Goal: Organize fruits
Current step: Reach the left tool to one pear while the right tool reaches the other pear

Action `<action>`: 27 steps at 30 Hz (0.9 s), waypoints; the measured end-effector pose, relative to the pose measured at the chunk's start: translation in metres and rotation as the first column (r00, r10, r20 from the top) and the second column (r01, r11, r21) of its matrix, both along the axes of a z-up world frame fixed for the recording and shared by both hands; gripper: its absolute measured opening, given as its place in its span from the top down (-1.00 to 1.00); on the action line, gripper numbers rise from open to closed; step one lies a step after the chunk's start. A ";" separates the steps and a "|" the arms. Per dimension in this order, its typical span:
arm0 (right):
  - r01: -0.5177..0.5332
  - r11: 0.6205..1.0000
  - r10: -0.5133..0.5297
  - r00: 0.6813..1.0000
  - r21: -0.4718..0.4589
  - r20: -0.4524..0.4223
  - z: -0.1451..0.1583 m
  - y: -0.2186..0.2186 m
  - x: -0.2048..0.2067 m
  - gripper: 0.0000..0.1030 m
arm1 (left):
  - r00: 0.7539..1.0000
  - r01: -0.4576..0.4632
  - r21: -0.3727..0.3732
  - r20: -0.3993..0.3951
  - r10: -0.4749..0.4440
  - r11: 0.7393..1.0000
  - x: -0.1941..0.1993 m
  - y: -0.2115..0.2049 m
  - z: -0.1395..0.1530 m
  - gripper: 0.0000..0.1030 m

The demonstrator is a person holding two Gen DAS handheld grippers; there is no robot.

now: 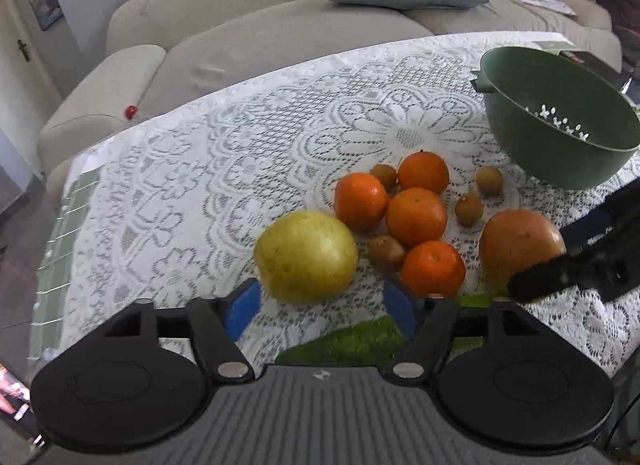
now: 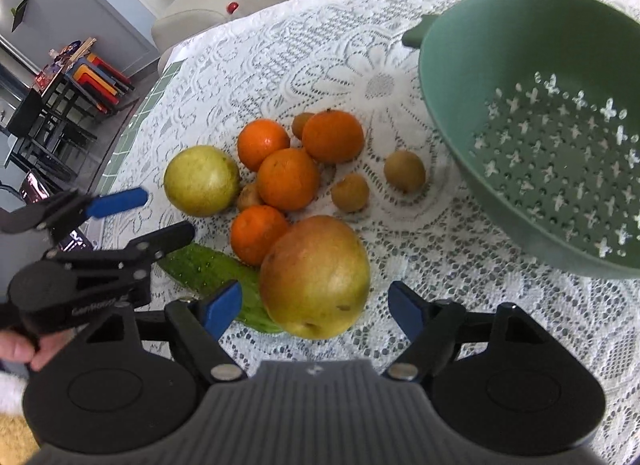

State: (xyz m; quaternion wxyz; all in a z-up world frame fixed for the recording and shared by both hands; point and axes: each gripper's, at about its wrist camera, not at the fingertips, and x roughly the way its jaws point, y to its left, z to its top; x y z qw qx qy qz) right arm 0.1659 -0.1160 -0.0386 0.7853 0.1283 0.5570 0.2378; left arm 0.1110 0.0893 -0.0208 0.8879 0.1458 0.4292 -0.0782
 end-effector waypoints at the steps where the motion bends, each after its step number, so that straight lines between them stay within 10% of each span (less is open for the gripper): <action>1: -0.003 1.000 0.003 1.000 0.007 -0.008 -0.001 0.000 0.000 -0.51 | 1.000 0.000 0.000 0.004 0.000 1.000 0.002 0.001 -0.002 -0.68; 27: 0.005 0.997 0.000 0.997 0.071 -0.076 -0.012 -0.003 0.011 -0.23 | 1.000 -0.024 -0.098 -0.014 0.023 0.995 0.042 0.017 -0.039 -0.58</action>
